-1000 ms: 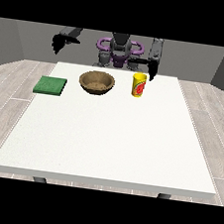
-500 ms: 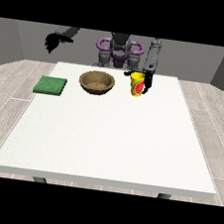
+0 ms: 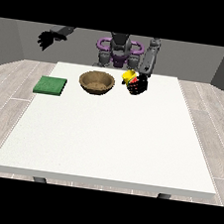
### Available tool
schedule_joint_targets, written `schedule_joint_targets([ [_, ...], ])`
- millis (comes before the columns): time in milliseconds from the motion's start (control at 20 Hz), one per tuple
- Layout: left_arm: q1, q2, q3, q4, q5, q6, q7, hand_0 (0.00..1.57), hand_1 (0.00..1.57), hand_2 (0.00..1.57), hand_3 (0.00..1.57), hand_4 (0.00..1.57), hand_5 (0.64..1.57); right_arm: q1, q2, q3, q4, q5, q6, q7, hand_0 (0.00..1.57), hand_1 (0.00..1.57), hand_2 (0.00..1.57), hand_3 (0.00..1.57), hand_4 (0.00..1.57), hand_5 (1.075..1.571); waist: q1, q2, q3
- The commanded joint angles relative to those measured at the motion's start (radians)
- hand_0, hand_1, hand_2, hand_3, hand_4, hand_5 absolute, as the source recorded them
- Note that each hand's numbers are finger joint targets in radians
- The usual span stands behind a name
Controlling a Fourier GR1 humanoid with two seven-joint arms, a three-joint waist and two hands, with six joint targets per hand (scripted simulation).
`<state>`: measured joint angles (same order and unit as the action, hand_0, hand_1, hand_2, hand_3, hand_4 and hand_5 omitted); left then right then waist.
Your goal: Pick the cup and pour the ball into the bowl, then pick the bowl and place it on the pad
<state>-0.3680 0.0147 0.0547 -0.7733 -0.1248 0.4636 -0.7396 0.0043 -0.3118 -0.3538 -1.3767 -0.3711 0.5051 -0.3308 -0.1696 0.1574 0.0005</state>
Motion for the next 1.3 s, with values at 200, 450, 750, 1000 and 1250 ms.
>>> schedule_joint_targets([
  [200,-0.119,0.079,-0.121,0.060,-0.253,0.208,0.287,1.32,1.32,1.57,1.57,1.22,1.553,-0.034,-0.064,-0.012,0.028,-0.063,-0.002,0.183,0.00,0.00,0.00,0.00,0.47,1.571,0.000,-0.152,0.0007],
  [450,-0.258,0.090,-0.288,0.161,-0.525,0.288,0.555,1.31,1.31,1.57,1.57,1.24,1.561,-0.105,-0.055,0.001,0.081,0.002,-0.087,0.193,0.00,0.00,0.00,0.00,0.58,1.568,0.043,-0.183,0.0047],
  [750,-0.438,0.198,-0.428,0.315,-0.820,0.211,0.852,0.91,0.91,1.57,1.25,1.05,1.569,-0.089,-0.063,-0.006,0.148,0.019,-0.094,0.204,0.00,0.00,0.00,0.00,0.64,1.565,0.060,-0.268,0.0067],
  [1000,-0.489,0.031,-0.521,0.318,-0.949,0.089,1.062,0.91,0.91,1.57,1.25,1.05,1.569,-0.094,-0.063,-0.019,0.211,0.029,-0.110,0.204,0.00,0.00,0.00,0.00,0.64,1.565,0.123,-0.314,0.0008],
  [1250,-0.506,-0.012,-0.632,0.242,-1.026,0.001,1.248,0.77,0.77,1.57,1.21,1.05,1.568,-0.135,-0.106,-0.032,0.285,0.016,-0.043,0.182,0.00,0.00,0.00,0.00,0.65,1.564,0.095,-0.283,0.0009],
])
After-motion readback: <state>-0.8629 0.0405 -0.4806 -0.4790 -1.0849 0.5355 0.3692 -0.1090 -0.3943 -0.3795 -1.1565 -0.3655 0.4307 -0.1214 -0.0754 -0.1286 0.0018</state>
